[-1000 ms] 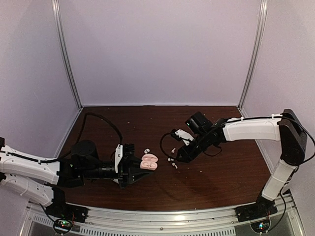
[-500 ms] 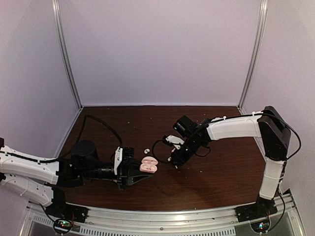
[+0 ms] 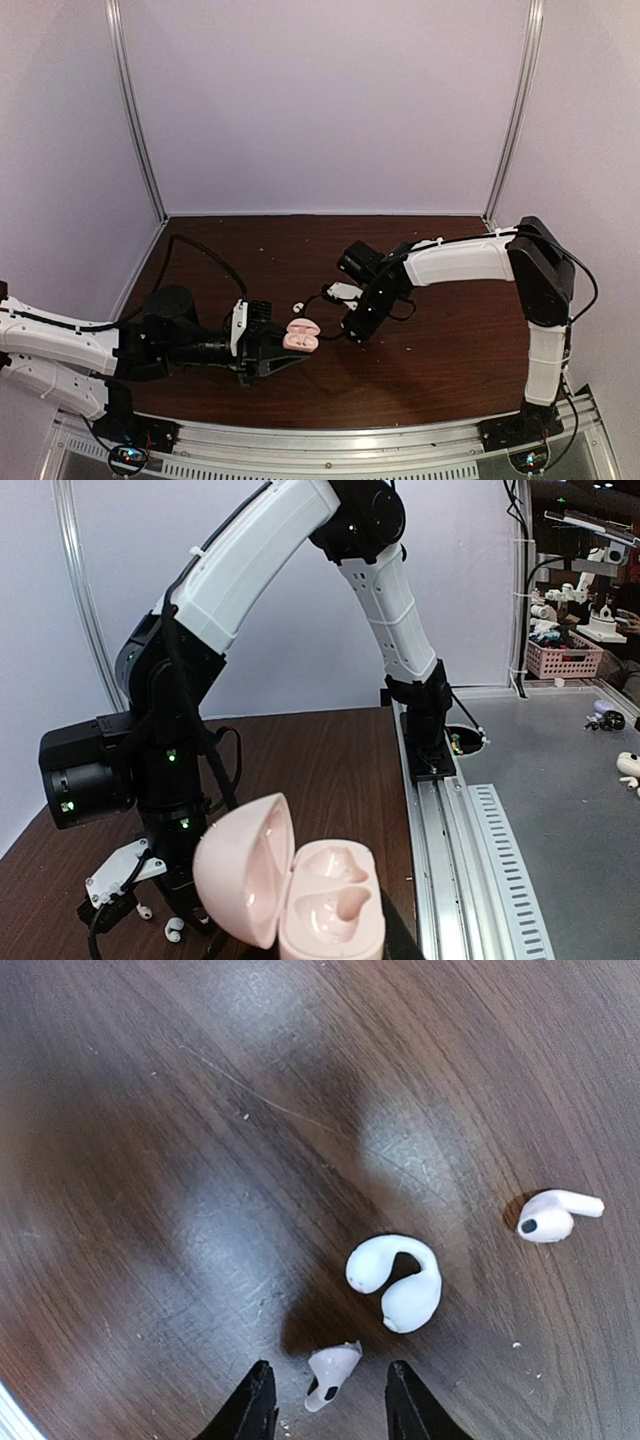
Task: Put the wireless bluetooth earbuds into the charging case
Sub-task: Pick up the right earbud from the center of the board.
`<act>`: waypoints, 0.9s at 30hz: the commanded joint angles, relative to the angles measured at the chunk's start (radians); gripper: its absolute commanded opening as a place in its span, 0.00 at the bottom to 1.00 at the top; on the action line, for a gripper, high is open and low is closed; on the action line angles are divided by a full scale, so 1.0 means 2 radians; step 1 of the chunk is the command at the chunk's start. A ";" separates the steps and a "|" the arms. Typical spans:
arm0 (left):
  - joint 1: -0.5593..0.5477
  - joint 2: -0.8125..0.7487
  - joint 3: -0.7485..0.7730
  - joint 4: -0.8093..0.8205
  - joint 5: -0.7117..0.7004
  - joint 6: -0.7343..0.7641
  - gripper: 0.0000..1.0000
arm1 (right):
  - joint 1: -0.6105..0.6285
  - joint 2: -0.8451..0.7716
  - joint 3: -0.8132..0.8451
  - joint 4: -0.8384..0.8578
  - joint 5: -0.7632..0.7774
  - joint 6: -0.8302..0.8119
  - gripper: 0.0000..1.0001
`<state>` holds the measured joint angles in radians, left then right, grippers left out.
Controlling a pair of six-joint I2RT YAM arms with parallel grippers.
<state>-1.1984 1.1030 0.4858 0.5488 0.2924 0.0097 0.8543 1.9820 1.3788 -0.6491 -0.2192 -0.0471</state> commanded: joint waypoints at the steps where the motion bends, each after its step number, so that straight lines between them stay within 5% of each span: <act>1: 0.003 -0.008 -0.001 0.009 0.005 0.007 0.00 | 0.007 0.018 0.027 -0.023 0.023 -0.006 0.38; 16: 0.003 -0.006 -0.001 0.010 -0.002 0.010 0.00 | 0.012 0.025 0.036 -0.042 0.025 -0.002 0.19; 27: 0.002 -0.017 -0.003 0.004 -0.002 0.008 0.00 | 0.042 -0.027 -0.010 -0.063 0.024 0.020 0.17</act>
<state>-1.1984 1.1007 0.4854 0.5457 0.2913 0.0177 0.9012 1.9976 1.3952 -0.7349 -0.1825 -0.0383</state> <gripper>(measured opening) 0.225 0.168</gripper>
